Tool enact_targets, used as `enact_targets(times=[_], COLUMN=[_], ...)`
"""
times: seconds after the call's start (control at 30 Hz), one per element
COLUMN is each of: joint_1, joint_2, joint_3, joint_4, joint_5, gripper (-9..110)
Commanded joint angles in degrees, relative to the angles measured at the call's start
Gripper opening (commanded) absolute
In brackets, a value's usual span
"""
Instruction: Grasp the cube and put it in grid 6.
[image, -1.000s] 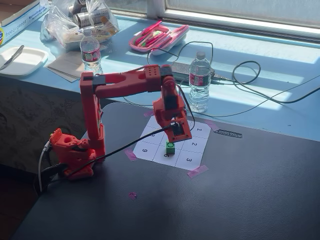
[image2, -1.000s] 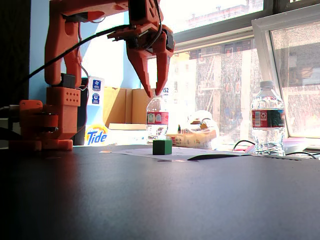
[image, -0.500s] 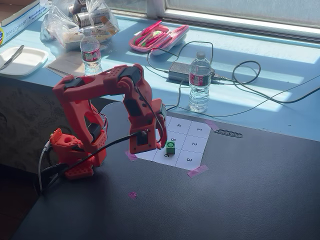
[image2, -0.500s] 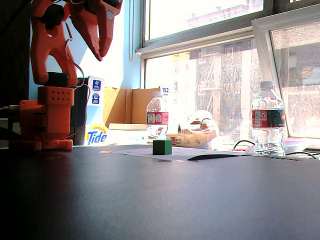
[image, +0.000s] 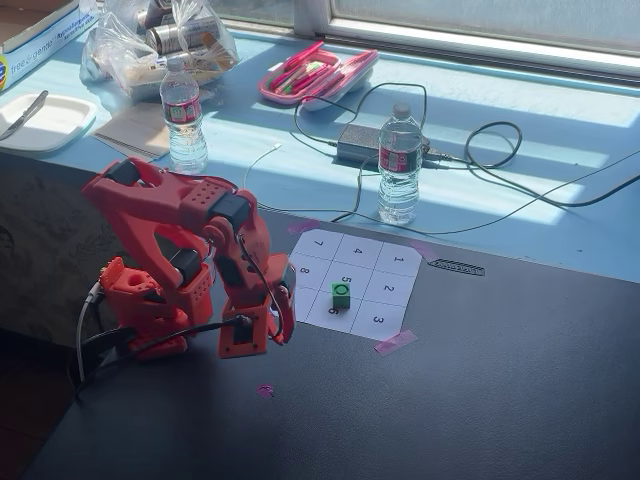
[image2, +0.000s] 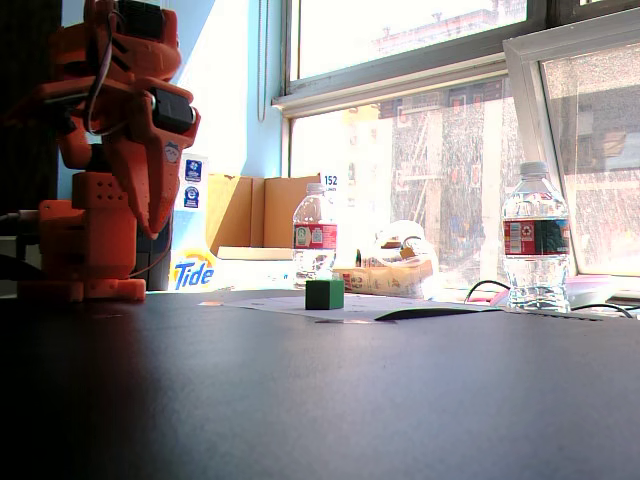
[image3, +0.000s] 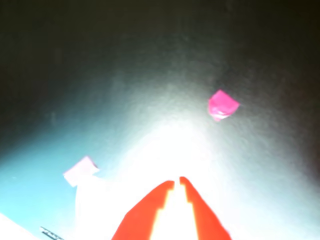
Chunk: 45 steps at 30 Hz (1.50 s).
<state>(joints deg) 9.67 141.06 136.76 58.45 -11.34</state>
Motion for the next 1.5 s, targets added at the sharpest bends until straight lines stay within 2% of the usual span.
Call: enact_targets(times=[0.0,0.43,0.87,1.47], joint_1=[-0.1,-1.3,-2.2,-2.6], joint_2=[1.9,4.1,12.6,38.6], joint_3=[4.7,18.2,24.3,35.2], joint_4=[-4.1,-14.7,-16.1,-11.7], joint_5=[-0.7,0.4,1.2,0.4], gripper=[0,0,0,0])
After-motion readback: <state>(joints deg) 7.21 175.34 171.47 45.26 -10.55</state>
